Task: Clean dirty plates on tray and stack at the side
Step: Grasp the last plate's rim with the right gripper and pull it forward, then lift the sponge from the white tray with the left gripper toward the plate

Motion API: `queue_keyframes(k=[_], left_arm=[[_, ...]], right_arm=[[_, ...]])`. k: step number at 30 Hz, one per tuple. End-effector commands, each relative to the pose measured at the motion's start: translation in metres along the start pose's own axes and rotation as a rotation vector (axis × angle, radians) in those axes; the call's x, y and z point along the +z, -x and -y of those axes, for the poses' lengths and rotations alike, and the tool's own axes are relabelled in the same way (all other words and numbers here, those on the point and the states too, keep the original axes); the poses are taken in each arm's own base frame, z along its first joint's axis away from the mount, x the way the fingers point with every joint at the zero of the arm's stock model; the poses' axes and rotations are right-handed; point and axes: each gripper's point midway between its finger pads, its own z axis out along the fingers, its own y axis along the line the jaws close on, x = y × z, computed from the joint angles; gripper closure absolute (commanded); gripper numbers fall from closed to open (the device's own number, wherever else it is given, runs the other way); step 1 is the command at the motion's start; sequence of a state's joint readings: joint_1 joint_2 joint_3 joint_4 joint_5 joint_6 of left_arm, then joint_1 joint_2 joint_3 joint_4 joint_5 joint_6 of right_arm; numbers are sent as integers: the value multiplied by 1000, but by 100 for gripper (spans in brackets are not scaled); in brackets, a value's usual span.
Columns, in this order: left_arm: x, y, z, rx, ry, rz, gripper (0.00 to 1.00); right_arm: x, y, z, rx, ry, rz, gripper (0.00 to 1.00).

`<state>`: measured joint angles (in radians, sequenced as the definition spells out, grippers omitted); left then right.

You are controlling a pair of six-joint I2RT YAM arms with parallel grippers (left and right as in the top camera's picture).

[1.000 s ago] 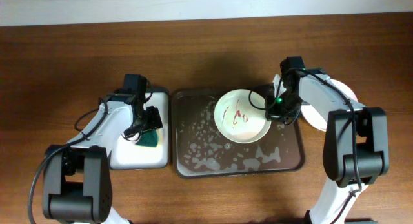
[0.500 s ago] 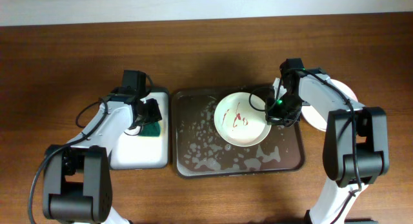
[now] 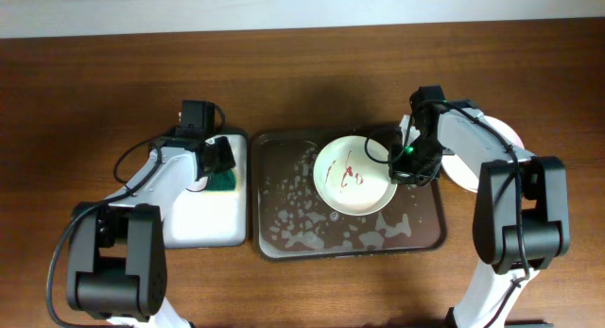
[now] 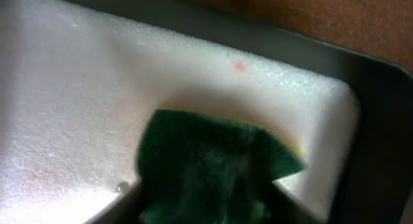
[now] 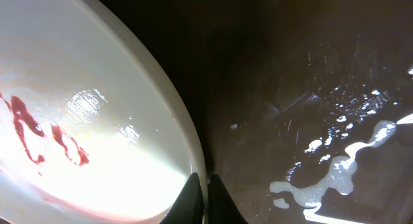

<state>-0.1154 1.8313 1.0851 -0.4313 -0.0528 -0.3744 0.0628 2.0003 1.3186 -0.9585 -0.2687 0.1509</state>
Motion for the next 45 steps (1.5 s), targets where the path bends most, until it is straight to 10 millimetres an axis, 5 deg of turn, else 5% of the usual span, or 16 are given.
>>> queue_keyframes(k=[1, 7, 8, 9, 11, 15, 20, 23, 25, 26, 31, 33, 34, 42, 45], left_arm=[[8, -4, -8, 1, 32, -11, 95], [0, 5, -5, 66, 24, 6, 98], [-5, 6, -5, 72, 25, 3, 76], [-10, 4, -6, 72, 30, -12, 39], [-17, -5, -3, 74, 7, -57, 27], [-22, -36, -4, 73, -12, -190, 28], [-23, -51, -9, 75, 7, -245, 39], [-24, -59, -12, 74, 16, -272, 63], [-25, -62, -14, 75, 22, -287, 93], [-25, -63, -14, 74, 23, -291, 100], [-25, -59, -14, 74, 23, -278, 98], [-25, -57, -13, 74, 21, -273, 57], [-25, -56, -13, 74, 19, -268, 51], [-38, -28, -3, 73, -8, -192, 57], [-42, -32, -4, 73, -2, -208, 57]], right_arm=[[8, -4, 1, -4, -16, -28, 96], [8, -5, 1, -4, -17, -32, 96], [8, -5, 1, -4, -17, -32, 96], [8, -5, 1, -3, -17, -32, 96], [8, -5, 1, -4, -17, -32, 96], [8, -5, 1, -4, -17, -32, 96], [8, -5, 1, -4, -17, -32, 96], [8, -5, 1, -3, -17, -34, 96], [8, -5, 1, -3, -17, -33, 96], [8, -5, 1, -3, -17, -34, 96], [8, -6, 1, -2, -18, -36, 96], [8, -6, 1, -3, -17, -35, 96], [8, -6, 1, -3, -17, -35, 96], [7, -9, 1, 1, -19, -49, 96], [7, -15, 2, 7, -22, -71, 96]])
